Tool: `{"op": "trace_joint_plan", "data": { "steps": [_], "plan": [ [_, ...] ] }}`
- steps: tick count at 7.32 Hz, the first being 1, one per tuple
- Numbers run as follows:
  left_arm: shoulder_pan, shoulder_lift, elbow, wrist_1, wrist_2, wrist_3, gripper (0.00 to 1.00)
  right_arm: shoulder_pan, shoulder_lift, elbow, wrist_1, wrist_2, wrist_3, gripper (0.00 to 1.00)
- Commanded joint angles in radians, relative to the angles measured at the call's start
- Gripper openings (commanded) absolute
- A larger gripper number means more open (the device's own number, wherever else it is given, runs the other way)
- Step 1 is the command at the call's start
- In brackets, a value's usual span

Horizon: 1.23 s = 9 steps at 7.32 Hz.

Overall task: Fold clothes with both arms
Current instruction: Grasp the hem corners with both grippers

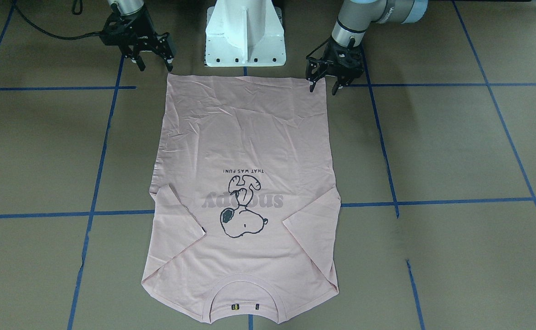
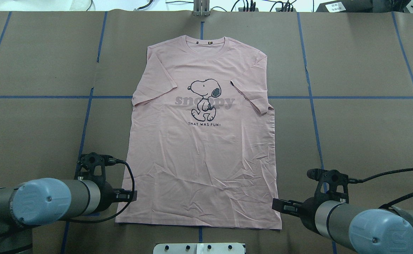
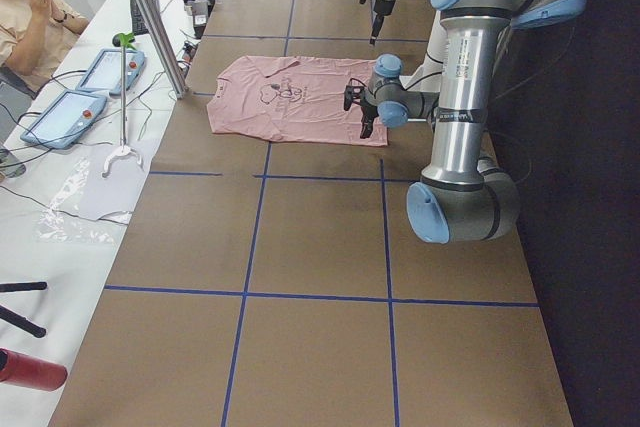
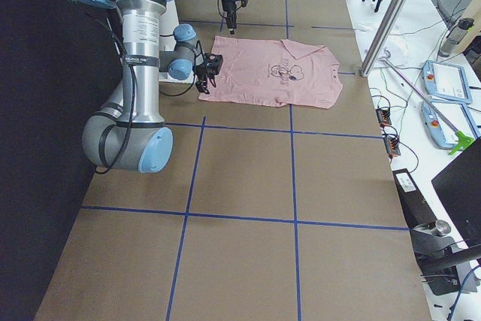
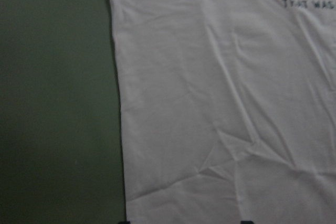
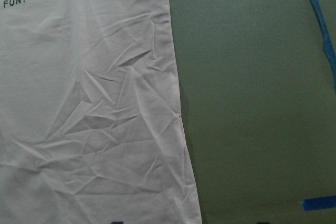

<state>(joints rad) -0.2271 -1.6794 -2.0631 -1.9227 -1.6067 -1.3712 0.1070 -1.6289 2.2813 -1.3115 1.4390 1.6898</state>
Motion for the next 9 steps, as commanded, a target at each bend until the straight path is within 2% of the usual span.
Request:
{"op": "trace_joint_plan", "data": {
  "steps": [1, 4, 9],
  "plan": [
    [0.073, 0.009, 0.003, 0.001, 0.016, -0.043, 0.71, -0.004, -0.002, -0.002, 0.000, -0.002, 0.001, 0.88],
    [0.117, 0.012, 0.003, 0.007, 0.045, -0.104, 0.64, -0.006, -0.002, -0.002, 0.000, -0.002, 0.001, 0.88],
    [0.117, 0.029, 0.006, 0.011, 0.048, -0.106, 0.63, -0.010, 0.000, -0.016, 0.000, -0.003, 0.001, 0.89]
  ]
}}
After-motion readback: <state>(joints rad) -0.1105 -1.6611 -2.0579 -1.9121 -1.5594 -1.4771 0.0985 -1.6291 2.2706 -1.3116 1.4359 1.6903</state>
